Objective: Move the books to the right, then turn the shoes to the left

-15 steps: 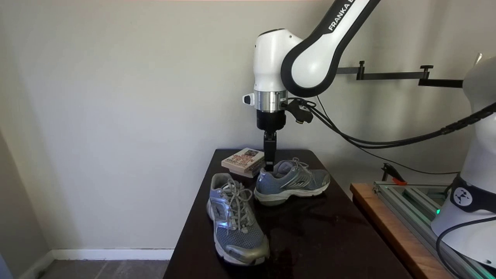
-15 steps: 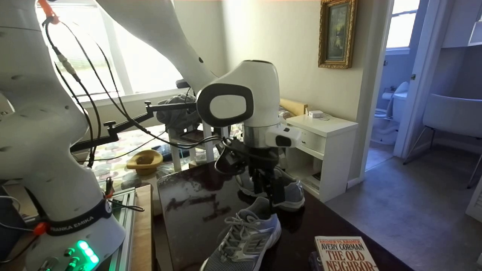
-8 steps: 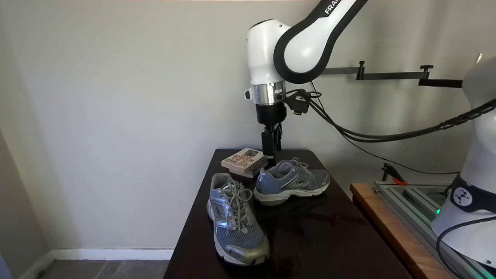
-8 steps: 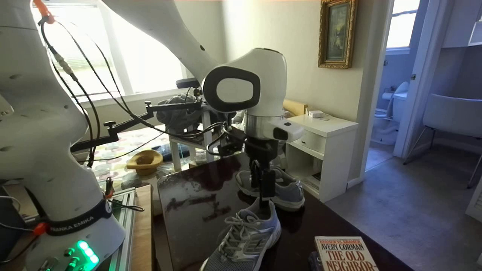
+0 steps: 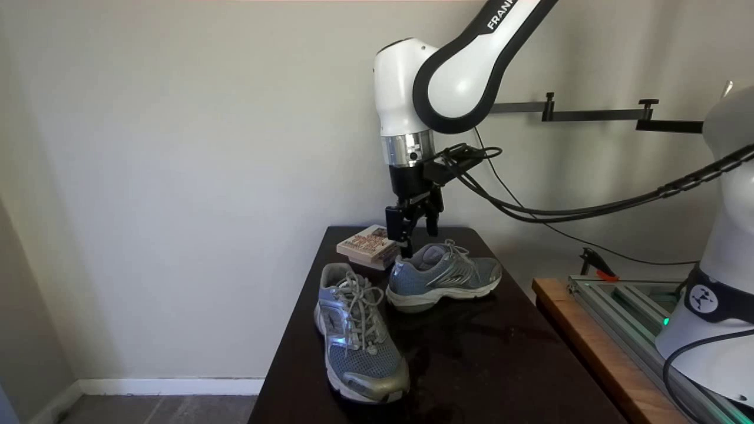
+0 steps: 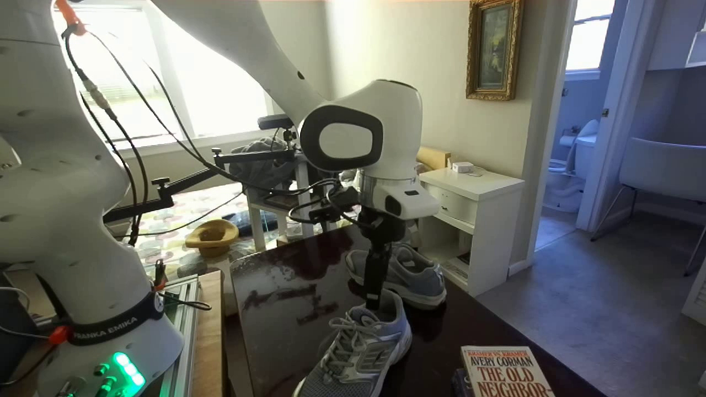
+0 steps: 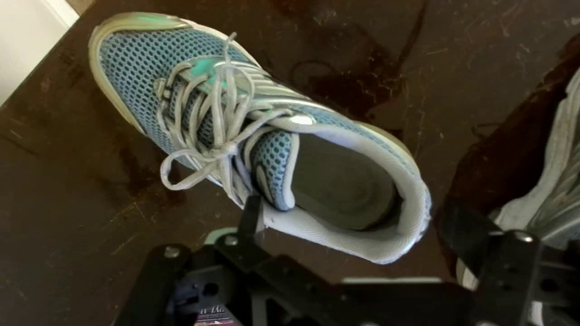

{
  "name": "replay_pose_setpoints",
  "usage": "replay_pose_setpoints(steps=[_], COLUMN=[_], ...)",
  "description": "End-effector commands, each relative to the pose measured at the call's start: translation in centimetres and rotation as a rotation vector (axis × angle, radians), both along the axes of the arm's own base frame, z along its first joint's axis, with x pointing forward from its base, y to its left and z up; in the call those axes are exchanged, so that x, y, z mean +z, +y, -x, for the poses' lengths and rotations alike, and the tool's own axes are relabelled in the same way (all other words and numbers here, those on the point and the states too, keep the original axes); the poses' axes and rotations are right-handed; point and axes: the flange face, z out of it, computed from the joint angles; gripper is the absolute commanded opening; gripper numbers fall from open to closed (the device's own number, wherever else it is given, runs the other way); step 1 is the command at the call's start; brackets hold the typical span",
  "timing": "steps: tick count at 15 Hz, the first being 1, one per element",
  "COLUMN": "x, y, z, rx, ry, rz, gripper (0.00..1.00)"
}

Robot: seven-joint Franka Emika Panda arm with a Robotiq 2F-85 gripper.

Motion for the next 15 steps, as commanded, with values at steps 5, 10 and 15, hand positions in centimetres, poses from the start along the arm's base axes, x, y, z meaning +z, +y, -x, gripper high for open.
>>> replay_pose_setpoints(steps=[5,10,15], x=[-2.4,-3.5,-4.2], y=[0.7,1.3,0.0], z=[-1.7,-2.3,-1.6], rx=[-0.242,-0.289,-0.409], ry=[-0.128,-0.134,-0.119], rz=[0.027,0.033,0.043], gripper=[1.00,0.72,0.35])
